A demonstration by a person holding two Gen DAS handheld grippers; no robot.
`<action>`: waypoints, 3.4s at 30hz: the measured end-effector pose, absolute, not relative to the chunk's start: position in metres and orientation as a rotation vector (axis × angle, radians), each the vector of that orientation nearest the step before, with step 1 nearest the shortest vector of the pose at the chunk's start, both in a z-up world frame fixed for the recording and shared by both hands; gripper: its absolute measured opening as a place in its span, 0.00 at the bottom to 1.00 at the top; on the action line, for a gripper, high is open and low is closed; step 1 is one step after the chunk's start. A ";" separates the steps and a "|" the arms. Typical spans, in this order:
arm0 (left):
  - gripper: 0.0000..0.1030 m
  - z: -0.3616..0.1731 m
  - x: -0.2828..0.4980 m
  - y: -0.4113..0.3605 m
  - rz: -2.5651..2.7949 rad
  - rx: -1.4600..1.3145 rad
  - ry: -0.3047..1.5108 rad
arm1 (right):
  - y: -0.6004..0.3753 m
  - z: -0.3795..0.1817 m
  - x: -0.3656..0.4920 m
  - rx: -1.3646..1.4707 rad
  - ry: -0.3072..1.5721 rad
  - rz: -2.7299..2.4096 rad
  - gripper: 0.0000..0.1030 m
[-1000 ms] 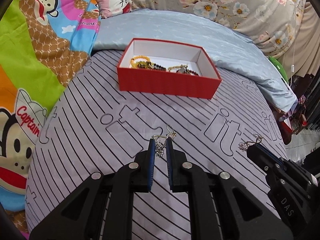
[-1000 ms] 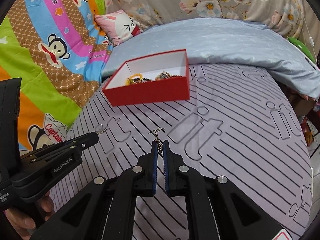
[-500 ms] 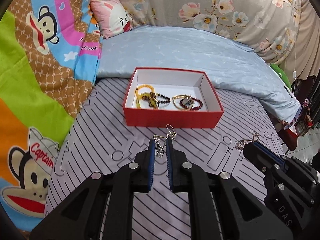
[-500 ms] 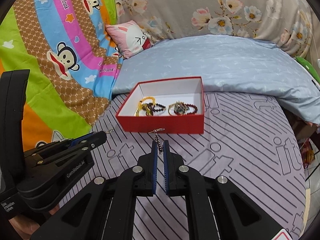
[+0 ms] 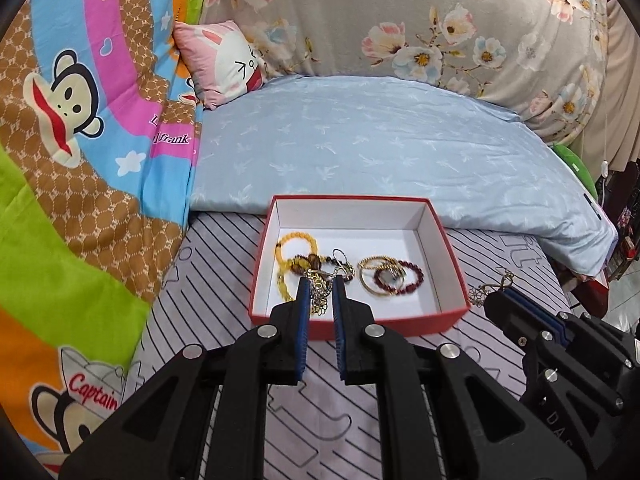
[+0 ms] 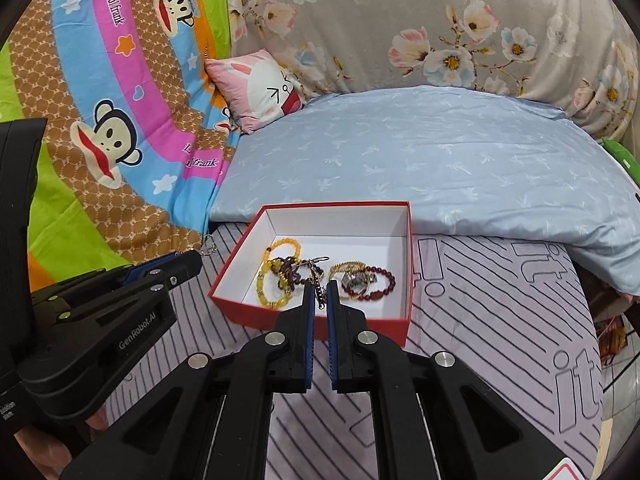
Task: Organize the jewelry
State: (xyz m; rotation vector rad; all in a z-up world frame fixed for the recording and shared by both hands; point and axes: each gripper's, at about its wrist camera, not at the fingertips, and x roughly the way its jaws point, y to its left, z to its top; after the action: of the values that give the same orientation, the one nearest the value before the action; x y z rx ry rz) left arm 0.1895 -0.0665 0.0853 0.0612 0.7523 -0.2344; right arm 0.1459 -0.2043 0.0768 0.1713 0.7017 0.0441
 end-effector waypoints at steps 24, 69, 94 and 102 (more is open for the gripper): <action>0.10 0.028 0.298 -0.086 -0.167 0.096 0.852 | -0.211 0.030 0.257 0.151 0.785 0.024 0.06; 0.35 0.028 0.266 -0.084 -0.128 0.110 0.856 | -0.207 0.027 0.222 0.138 0.791 -0.057 0.38; 0.66 0.036 0.163 -0.066 -0.086 0.135 0.842 | -0.200 0.037 0.105 0.150 0.767 -0.172 0.63; 0.69 0.024 0.142 -0.061 -0.074 0.132 0.863 | -0.197 0.028 0.083 0.134 0.777 -0.195 0.66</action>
State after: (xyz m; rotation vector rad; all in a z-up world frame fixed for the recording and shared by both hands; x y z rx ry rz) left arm 0.1419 -0.0614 0.0243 0.1324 0.8632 -0.0744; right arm 0.0828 -0.1971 0.0285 0.1338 0.7772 -0.1946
